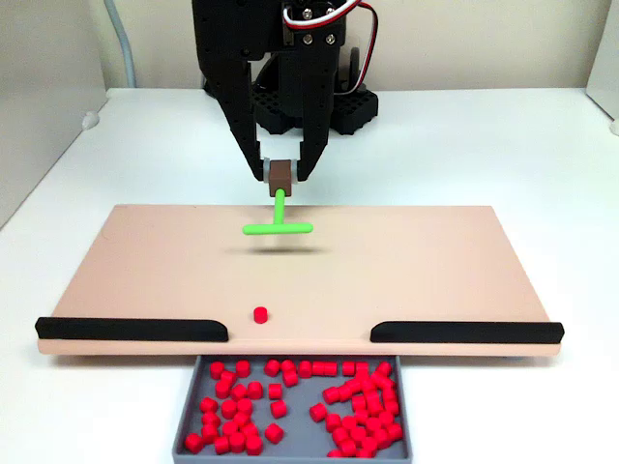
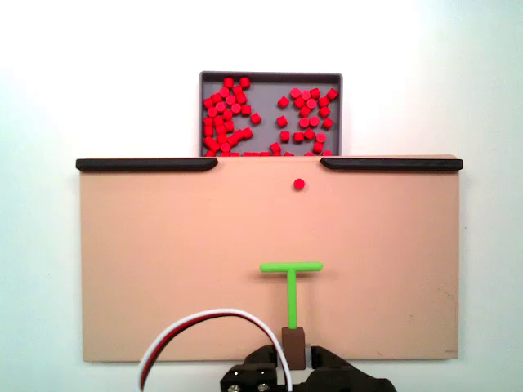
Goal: Push granules from bottom to the grey container
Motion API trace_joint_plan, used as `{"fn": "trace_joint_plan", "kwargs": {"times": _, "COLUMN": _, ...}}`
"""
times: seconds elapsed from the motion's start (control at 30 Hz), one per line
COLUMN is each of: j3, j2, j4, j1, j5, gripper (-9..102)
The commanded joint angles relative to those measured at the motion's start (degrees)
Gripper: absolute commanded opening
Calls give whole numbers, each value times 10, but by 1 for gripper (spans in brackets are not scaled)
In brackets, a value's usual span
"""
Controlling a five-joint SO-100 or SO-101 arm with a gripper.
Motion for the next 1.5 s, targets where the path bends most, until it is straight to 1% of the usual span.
{"fn": "trace_joint_plan", "kwargs": {"times": 0.0, "j3": -6, "j2": 3, "j4": -2, "j1": 11, "j5": -17, "gripper": 0}}
{"fn": "trace_joint_plan", "kwargs": {"times": 0.27, "j3": -3, "j2": 4, "j4": -2, "j1": 12, "j5": -28, "gripper": 0}}
{"fn": "trace_joint_plan", "kwargs": {"times": 0.43, "j3": 0, "j2": -16, "j4": -34, "j1": 11, "j5": -19, "gripper": 0}}
{"fn": "trace_joint_plan", "kwargs": {"times": 0.73, "j3": 2, "j2": -23, "j4": -39, "j1": -6, "j5": 11, "gripper": 0}}
{"fn": "trace_joint_plan", "kwargs": {"times": 0.83, "j3": 18, "j2": -19, "j4": -67, "j1": -11, "j5": 17, "gripper": 0}}
{"fn": "trace_joint_plan", "kwargs": {"times": 1.0, "j3": 33, "j2": -13, "j4": -69, "j1": -7, "j5": 6, "gripper": 0}}
{"fn": "trace_joint_plan", "kwargs": {"times": 1.17, "j3": 47, "j2": -12, "j4": -99, "j1": -6, "j5": 3, "gripper": 0}}
{"fn": "trace_joint_plan", "kwargs": {"times": 1.47, "j3": 45, "j2": -21, "j4": -100, "j1": -3, "j5": 3, "gripper": 0}}
